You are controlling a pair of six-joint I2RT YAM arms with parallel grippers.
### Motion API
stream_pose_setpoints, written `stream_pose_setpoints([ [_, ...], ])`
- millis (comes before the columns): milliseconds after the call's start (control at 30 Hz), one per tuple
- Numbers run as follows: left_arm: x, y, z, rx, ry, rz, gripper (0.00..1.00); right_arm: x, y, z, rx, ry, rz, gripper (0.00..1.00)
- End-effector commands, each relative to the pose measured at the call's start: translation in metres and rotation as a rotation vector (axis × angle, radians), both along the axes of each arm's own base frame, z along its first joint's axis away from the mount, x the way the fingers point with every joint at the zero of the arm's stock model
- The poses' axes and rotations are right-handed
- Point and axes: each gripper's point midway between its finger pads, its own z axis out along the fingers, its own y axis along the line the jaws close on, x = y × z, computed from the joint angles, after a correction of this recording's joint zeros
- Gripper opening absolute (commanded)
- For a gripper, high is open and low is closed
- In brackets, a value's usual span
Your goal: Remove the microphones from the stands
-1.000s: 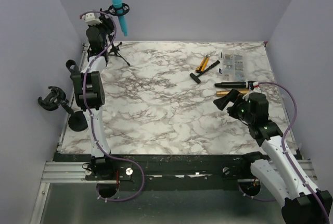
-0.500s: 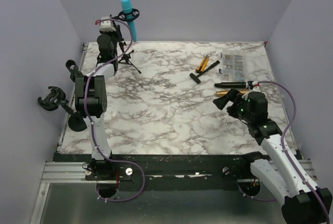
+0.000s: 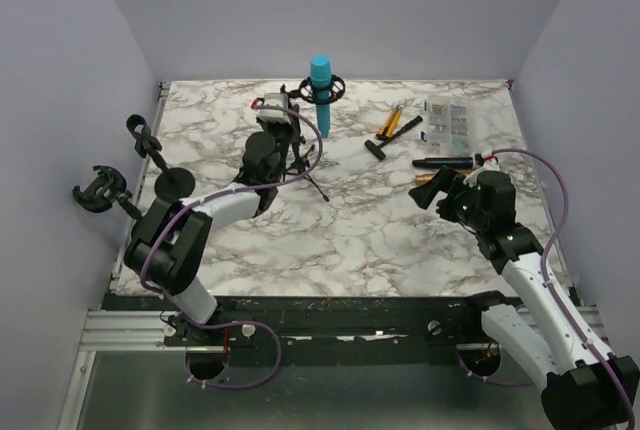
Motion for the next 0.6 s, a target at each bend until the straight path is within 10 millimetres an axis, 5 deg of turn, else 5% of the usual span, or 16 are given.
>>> stream_pose_setpoints([
  [0, -0.051, -0.003, -0.017, -0.065, 0.054, 0.06, 0.0, 0.0, 0.009, 0.025, 0.003, -0.059, 0.067, 1.0],
  [300, -0.134, -0.028, -0.044, -0.086, 0.153, -0.049, 0.0, -0.008, 0.026, 0.043, 0.071, -0.093, 0.159, 1.0],
  [467, -0.153, -0.029, -0.055, -0.127, 0.221, -0.088, 0.02, -0.012, 0.041, 0.039, 0.1, -0.031, 0.25, 1.0],
  [567, -0.158, -0.03, -0.058, -0.147, 0.228, -0.101, 0.13, -0.015, 0.05, 0.034, 0.142, 0.004, 0.284, 1.0],
])
